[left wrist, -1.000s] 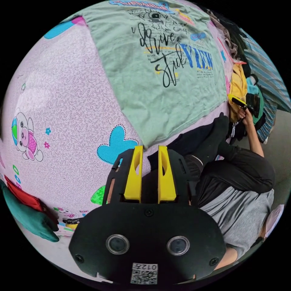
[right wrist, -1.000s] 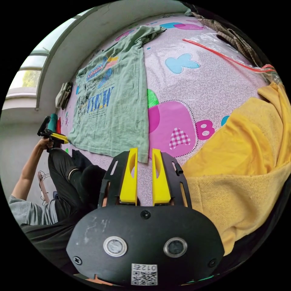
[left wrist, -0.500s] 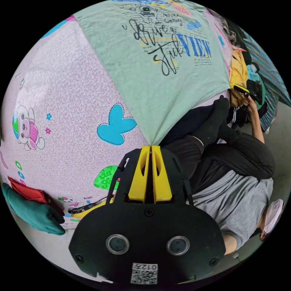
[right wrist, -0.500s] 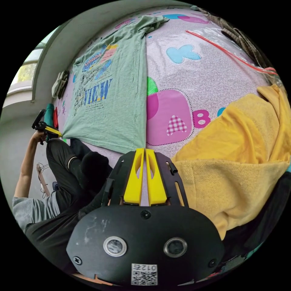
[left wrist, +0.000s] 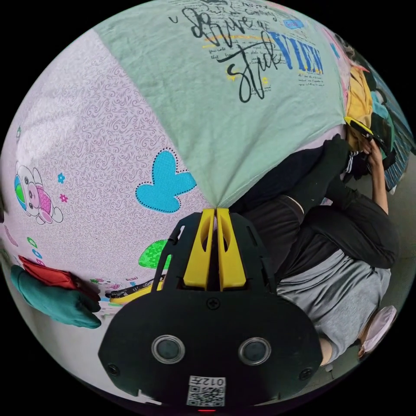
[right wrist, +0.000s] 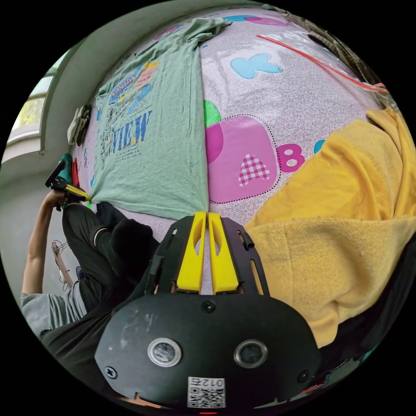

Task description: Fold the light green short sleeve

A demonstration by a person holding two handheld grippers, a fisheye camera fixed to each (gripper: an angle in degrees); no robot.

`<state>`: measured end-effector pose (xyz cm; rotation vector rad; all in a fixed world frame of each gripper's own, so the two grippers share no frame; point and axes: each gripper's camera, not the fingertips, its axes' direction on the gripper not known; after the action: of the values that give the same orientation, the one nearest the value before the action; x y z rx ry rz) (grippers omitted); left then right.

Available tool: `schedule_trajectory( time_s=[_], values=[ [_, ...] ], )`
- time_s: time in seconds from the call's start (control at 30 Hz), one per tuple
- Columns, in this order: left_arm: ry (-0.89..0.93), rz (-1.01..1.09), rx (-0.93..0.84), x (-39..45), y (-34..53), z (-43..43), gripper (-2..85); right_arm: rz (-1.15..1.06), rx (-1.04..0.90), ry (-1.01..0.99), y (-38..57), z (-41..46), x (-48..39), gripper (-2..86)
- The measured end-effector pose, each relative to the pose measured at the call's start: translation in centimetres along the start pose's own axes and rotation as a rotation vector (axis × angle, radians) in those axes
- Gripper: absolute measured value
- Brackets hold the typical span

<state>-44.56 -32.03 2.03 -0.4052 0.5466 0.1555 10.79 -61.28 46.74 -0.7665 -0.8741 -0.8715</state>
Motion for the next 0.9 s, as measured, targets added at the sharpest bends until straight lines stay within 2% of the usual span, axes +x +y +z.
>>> schedule_trajectory(
  time_s=[0.23, 0.5, 0.73, 0.9],
  values=[
    [0.200, 0.007, 0.196, -3.6, 5.8, 2.6, -0.1, 0.067, 0.045, -0.175, 2.1, -3.1, 2.2, -1.0],
    [0.546, 0.092, 0.647, -8.3, 15.3, 5.2, -0.1, 0.115, 0.240, -0.537, 4.8, -9.2, 4.5, -1.0],
    [0.565, 0.137, 0.741, -9.4, 23.6, 10.0, -0.1, 0.100, 0.356, -0.705, 11.2, -14.0, 5.0, -1.0],
    [0.642, 0.261, 0.952, -8.2, 31.5, 13.9, 0.2, 0.039, 0.491, -0.854, 16.5, -17.2, 3.7, -1.0]
  ],
)
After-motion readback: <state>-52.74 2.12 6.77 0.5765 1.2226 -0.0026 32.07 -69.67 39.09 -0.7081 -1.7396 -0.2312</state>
